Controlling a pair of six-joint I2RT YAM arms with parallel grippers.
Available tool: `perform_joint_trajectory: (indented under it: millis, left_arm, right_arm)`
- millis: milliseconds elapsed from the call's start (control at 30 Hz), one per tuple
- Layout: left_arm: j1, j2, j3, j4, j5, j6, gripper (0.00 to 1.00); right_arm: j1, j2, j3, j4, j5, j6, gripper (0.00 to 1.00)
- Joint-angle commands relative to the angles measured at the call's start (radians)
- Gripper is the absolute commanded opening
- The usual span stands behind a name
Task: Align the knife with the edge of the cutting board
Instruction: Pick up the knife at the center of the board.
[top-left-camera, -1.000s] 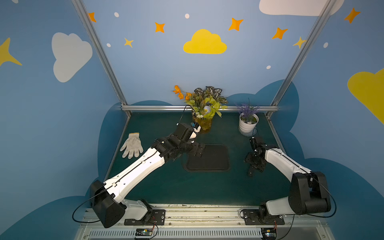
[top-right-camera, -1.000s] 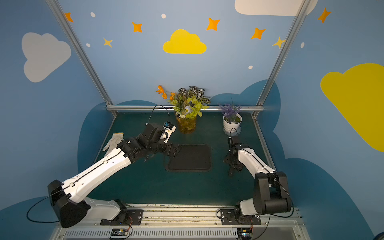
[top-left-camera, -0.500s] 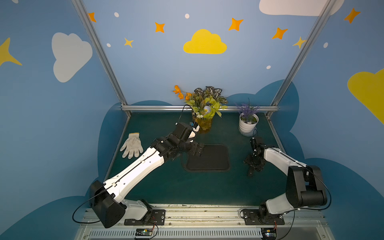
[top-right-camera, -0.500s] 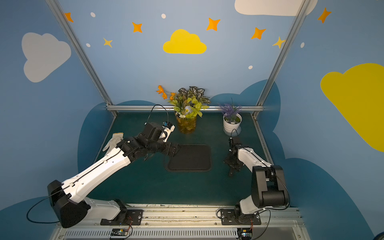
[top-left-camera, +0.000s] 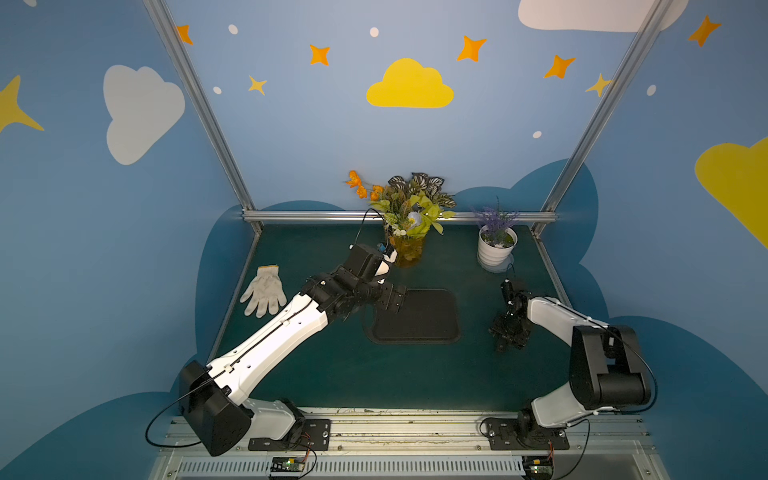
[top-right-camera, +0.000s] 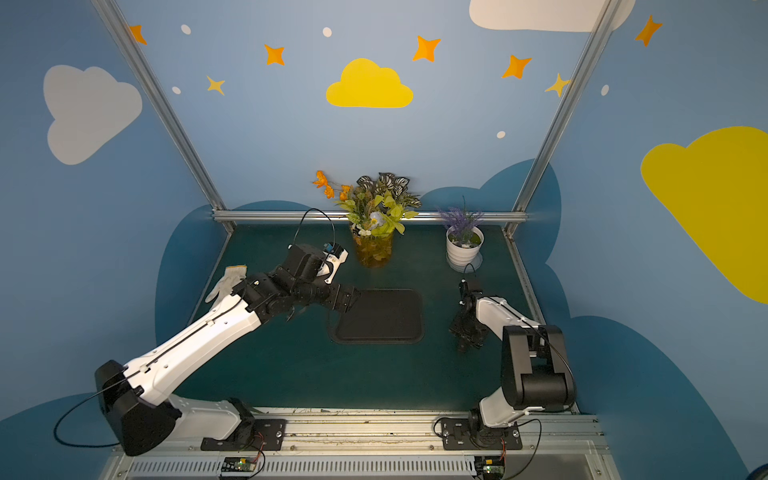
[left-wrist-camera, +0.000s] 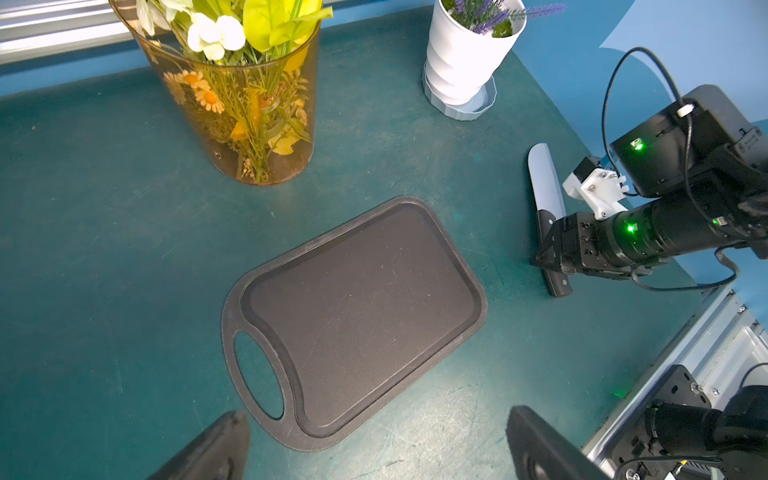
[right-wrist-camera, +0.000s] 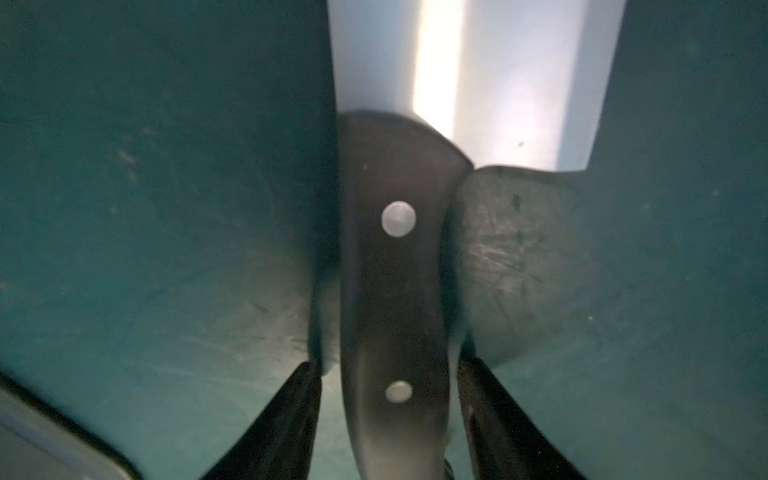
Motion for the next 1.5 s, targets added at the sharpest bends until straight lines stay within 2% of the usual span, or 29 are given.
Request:
perform_joint_trajectory:
  millis: [0, 133, 433, 567, 767, 867, 933, 1033, 1100, 1467]
  left_arm:
    - [0.007, 0.013, -0.01, -0.002, 0.014, 0.014, 1.0]
    - [0.009, 0.017, -0.014, 0.003, 0.018, 0.016, 1.0]
    - [0.014, 0.023, -0.02, 0.011, 0.025, 0.015, 1.0]
    - [0.015, 0.029, -0.022, 0.012, 0.024, 0.017, 1.0]
    - [0.019, 0.033, -0.022, 0.013, 0.019, 0.02, 1.0]
    - [0.023, 0.031, -0.024, 0.014, 0.018, 0.021, 1.0]
    - [0.027, 0.03, -0.023, 0.014, 0.016, 0.021, 1.0]
    - [0.031, 0.03, -0.026, 0.018, 0.017, 0.021, 1.0]
    - [0.031, 0.032, -0.026, 0.018, 0.018, 0.021, 1.0]
    - [0.031, 0.04, -0.032, 0.025, 0.002, 0.029, 1.0]
  right_arm:
    - [-0.012, 0.017, -0.018, 0.035, -0.023, -0.027, 0.55]
    - [-0.027, 0.02, -0.045, 0.084, -0.038, -0.036, 0.5]
    - [-0.059, 0.001, -0.087, 0.168, -0.046, -0.044, 0.49]
    - [-0.065, 0.006, -0.096, 0.194, -0.055, -0.042, 0.41]
    - [-0.062, 0.015, -0.092, 0.197, -0.05, -0.041, 0.36]
    - [-0.06, 0.014, -0.095, 0.197, -0.041, -0.043, 0.28]
    - [-0.053, 0.007, -0.095, 0.191, -0.02, -0.043, 0.17]
    - [-0.036, -0.019, -0.096, 0.179, 0.006, -0.045, 0.1]
    - [-0.021, -0.045, -0.091, 0.168, 0.025, -0.045, 0.01]
    - [0.091, -0.131, -0.041, 0.083, 0.136, -0.042, 0.0]
